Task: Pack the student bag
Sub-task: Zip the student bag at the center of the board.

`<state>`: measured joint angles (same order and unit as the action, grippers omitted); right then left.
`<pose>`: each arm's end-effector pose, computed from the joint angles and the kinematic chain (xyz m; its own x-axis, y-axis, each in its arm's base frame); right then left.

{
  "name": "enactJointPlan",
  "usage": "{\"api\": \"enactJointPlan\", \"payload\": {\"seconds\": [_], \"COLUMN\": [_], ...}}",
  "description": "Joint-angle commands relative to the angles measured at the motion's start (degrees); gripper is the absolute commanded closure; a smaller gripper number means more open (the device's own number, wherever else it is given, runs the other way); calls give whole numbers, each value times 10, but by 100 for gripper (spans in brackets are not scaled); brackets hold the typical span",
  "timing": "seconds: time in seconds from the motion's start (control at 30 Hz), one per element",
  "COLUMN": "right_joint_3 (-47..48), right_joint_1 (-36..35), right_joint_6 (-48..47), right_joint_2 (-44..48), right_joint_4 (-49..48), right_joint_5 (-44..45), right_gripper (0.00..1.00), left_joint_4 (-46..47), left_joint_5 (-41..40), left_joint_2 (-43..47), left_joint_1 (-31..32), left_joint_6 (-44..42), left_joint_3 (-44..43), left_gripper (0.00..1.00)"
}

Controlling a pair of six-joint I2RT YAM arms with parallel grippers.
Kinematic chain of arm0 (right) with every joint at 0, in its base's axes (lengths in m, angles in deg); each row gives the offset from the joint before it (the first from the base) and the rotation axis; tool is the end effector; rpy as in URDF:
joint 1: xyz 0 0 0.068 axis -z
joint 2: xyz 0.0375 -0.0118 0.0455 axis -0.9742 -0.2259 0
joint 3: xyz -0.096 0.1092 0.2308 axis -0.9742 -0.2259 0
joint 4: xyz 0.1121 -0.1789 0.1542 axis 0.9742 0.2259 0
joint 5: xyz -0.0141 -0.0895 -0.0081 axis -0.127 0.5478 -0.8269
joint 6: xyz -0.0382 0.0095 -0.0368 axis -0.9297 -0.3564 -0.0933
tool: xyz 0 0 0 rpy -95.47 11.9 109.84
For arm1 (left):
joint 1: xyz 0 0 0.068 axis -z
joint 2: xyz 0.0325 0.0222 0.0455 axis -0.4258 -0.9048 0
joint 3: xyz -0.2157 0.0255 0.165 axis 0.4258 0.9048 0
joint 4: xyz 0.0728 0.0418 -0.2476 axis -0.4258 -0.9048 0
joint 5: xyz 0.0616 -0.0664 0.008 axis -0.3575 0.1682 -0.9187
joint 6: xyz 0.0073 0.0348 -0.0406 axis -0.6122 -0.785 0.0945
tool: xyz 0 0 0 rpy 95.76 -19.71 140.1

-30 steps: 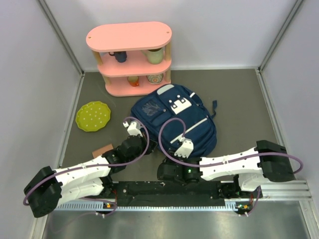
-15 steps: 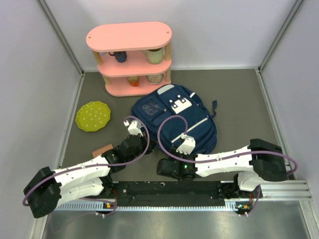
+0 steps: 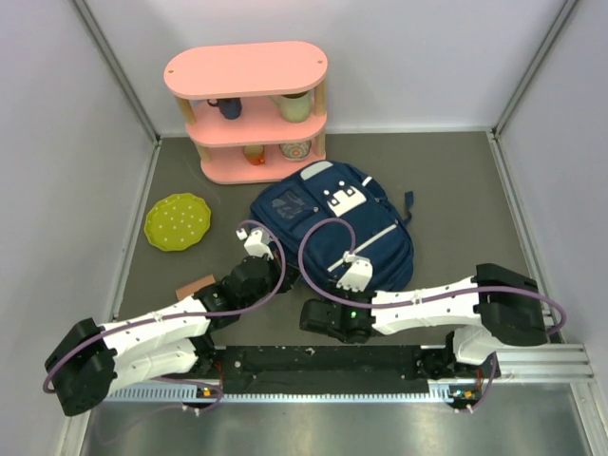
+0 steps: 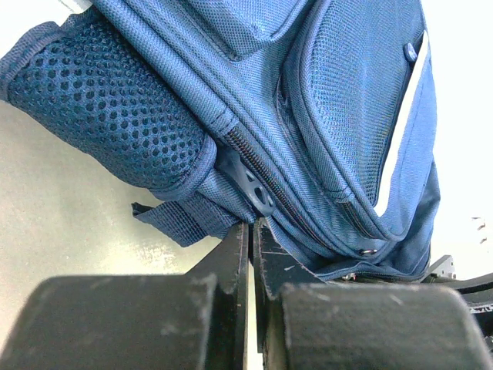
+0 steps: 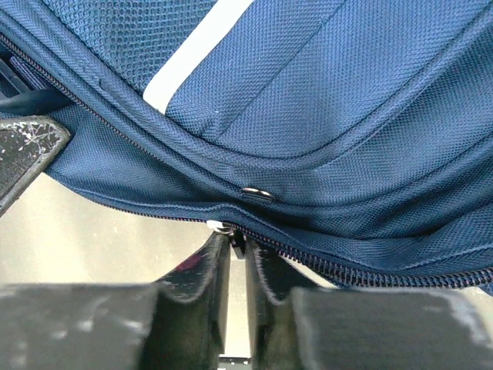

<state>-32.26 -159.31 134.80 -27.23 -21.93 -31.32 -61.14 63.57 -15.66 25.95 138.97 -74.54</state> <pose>0.0635 0.2703 0.1912 -0.6158 0.3312 -0.7149 0.1327 0.9380 0.3202 0.1323 -0.1516 0.1943 -0.6676 -0.3944 -0.6315 0.1808 0.7369 -0.6514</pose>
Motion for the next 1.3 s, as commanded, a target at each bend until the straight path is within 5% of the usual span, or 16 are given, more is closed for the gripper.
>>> {"api": "enactJointPlan", "payload": {"seconds": [0.0,0.1,0.3,0.53,0.77,1.13,1.17,1.2,1.27], "right_joint_3": [27,32,38,14,-159,-321,-329,-330,-331], "right_joint_1": [19,19,26,26,26,26,26,26,26], "right_joint_6": [-24,-32,-59,-126,-292,-343,-350,-358,-373], "right_joint_2": [-8,-11,-16,30,186,402,411,413,406], "right_joint_4": [15,16,17,18,-120,-189,-200,-216,-236], "right_joint_5": [61,65,68,42,-96,-187,-189,-190,-199], "right_gripper": [79,75,100,100,100,100,100,100,100], "left_joint_4": [61,63,61,13,-39,-18,-18,-15,-20], "left_joint_5": [43,45,43,-7,-99,-31,-14,-4,24], "left_joint_2": [26,30,35,42,79,92,91,94,102], "left_joint_1": [9,9,9,10,-3,-48,-48,-48,-48], "left_joint_6": [-7,-7,-9,-18,-40,-76,-78,-79,-77], "left_joint_3": [-32,-29,-26,-23,2,20,19,20,24], "left_gripper": [100,100,100,100,100,100,92,70,44]}}
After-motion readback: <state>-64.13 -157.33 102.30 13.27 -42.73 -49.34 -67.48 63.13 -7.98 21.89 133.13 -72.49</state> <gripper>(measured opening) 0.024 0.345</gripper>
